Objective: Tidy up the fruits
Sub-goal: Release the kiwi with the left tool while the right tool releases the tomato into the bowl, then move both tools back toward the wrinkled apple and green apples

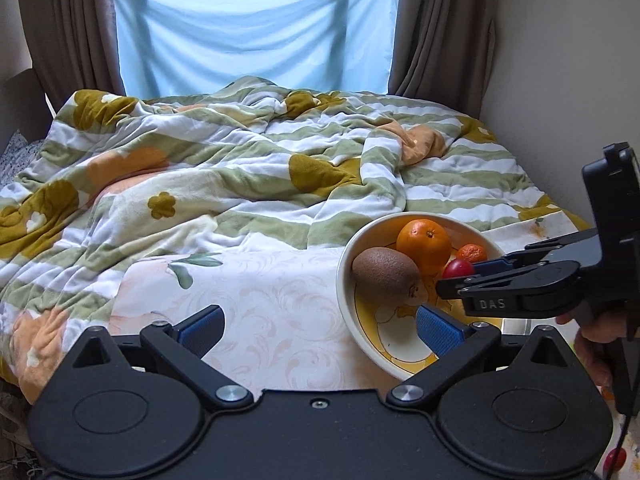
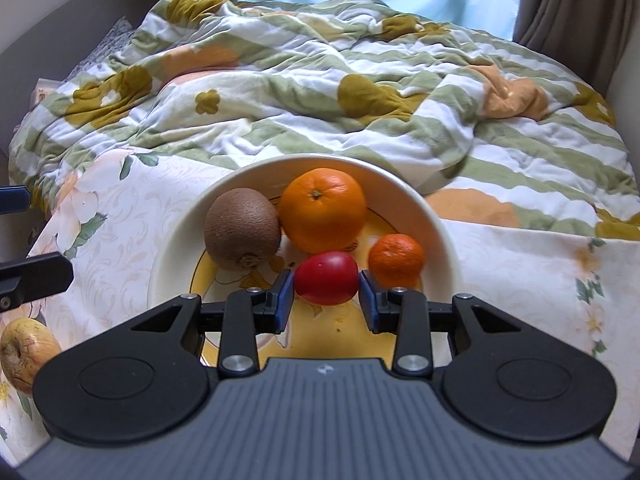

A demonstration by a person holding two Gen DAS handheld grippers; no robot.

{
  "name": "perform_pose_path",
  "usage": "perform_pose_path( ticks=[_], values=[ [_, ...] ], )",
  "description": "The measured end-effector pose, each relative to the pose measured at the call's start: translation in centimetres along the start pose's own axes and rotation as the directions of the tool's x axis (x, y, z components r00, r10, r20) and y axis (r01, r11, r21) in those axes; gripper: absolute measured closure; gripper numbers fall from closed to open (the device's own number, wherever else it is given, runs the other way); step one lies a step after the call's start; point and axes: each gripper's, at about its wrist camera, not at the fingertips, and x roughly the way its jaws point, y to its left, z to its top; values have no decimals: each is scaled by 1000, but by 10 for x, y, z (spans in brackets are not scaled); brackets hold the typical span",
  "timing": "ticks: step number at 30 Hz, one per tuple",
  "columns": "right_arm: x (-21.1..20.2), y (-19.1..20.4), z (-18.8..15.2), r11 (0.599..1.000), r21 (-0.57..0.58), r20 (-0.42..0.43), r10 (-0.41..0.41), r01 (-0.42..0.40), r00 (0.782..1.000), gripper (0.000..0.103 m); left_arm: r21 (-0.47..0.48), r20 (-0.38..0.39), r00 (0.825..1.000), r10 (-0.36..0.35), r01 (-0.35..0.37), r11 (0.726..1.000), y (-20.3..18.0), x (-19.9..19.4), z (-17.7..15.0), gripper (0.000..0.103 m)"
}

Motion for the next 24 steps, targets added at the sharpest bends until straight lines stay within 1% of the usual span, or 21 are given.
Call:
perform_pose_path(
  ticks=[5,6,7,8,9,10,12,19,24],
  values=[
    [8,7,1,999,-33,5,13,-13,1000,52,-7,-3,1000,10,-10,1000,0,-1,-2,0],
    [9,7,1,999,-38,7,13,-13,1000,48,-6,-4,1000,12,-12,1000,0,-1,-3,0],
    [8,9,1,999,-46,12,15,-14,1000,37,-7,-5,1000,14,-14,1000,0,-2,-3,0],
    [6,10,1,998,-56,18,13,-12,1000,31,-9,-4,1000,16,-17,1000,1,-4,-3,0],
    [3,11,0,998,-63,27,8,-7,1000,18,-13,-4,1000,19,-19,1000,1,-5,-3,0],
    [-1,12,0,998,-69,41,5,-2,999,8,-19,-4,1000,19,-19,1000,1,-7,-3,0],
    [-8,12,-1,998,-67,65,10,-6,998,3,-35,0,1000,19,-19,999,1,-11,-3,0],
    [-30,7,1,999,-43,84,21,-18,996,3,-66,20,999,40,-38,997,1,-31,-3,0],
    [-54,4,-1,999,-40,109,32,-28,993,3,-69,54,997,54,-50,996,-5,-55,-3,0]
  ],
)
